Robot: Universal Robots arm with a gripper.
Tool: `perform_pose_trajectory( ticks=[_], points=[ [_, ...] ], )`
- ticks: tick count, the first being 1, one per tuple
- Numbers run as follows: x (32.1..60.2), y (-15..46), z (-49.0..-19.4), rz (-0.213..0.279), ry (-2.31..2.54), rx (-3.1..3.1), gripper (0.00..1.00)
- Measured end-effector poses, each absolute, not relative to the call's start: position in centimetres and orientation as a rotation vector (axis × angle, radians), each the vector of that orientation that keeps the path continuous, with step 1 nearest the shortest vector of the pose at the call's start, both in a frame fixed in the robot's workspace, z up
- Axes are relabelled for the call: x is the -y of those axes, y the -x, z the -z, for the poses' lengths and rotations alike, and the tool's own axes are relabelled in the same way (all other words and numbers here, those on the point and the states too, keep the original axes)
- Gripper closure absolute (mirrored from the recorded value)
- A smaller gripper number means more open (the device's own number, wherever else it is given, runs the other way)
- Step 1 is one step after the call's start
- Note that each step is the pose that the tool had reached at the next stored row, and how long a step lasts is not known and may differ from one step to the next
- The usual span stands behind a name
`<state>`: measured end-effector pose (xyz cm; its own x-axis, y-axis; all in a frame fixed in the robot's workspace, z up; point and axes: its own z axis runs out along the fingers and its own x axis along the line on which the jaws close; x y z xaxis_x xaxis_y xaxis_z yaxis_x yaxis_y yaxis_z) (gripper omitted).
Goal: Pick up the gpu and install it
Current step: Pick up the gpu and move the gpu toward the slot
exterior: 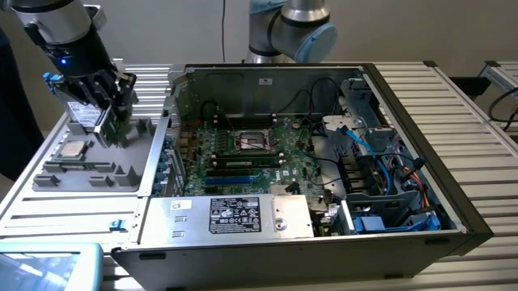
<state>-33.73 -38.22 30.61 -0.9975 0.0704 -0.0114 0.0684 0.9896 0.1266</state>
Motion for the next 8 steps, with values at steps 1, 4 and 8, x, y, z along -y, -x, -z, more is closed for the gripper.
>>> perform_pose_trajectory(
  ticks=[1,4,8],
  points=[
    [38.2,33.7,-31.1,-0.198,-0.109,-3.117,0.71],
    [38.2,33.8,-32.4,-0.198,-0.109,-3.117,0.71],
    [38.3,33.8,-34.2,-0.198,-0.109,-3.117,0.71]
  ],
)
